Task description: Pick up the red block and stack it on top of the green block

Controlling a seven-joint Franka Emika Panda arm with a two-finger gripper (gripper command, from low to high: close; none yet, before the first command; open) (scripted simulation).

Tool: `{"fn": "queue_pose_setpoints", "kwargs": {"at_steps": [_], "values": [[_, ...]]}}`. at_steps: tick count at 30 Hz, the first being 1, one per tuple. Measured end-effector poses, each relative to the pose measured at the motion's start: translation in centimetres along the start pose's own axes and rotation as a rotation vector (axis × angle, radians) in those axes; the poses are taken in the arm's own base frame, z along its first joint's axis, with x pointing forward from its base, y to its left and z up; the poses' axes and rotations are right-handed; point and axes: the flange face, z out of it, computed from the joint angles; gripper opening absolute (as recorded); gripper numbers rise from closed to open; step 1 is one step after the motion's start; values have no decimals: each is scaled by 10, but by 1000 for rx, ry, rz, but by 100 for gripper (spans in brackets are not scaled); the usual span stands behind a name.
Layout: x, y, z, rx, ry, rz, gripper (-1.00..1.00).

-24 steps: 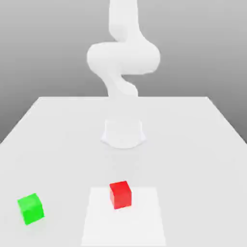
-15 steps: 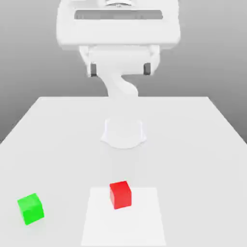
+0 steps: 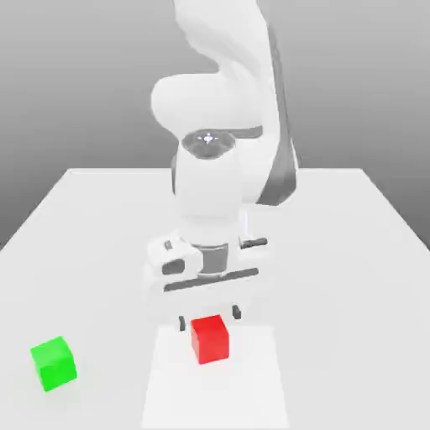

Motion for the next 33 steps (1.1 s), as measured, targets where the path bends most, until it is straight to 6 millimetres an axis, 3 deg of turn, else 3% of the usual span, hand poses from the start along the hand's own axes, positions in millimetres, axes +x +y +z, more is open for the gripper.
{"fn": "queue_pose_setpoints", "kwargs": {"at_steps": [1,8,15,16,21,25,29,30,33], "values": [[-1,0,9,0,-1,1,-100],[-1,1,10,0,-2,1,-100],[-1,1,-45,0,-2,2,-100],[8,5,-50,-1,-3,26,-100],[91,107,-70,-2,-6,344,-100],[135,189,-83,0,-3,542,-100],[143,197,-45,1,-2,560,-100],[143,198,-32,0,-2,562,100],[143,198,-32,0,-2,562,100]]}}
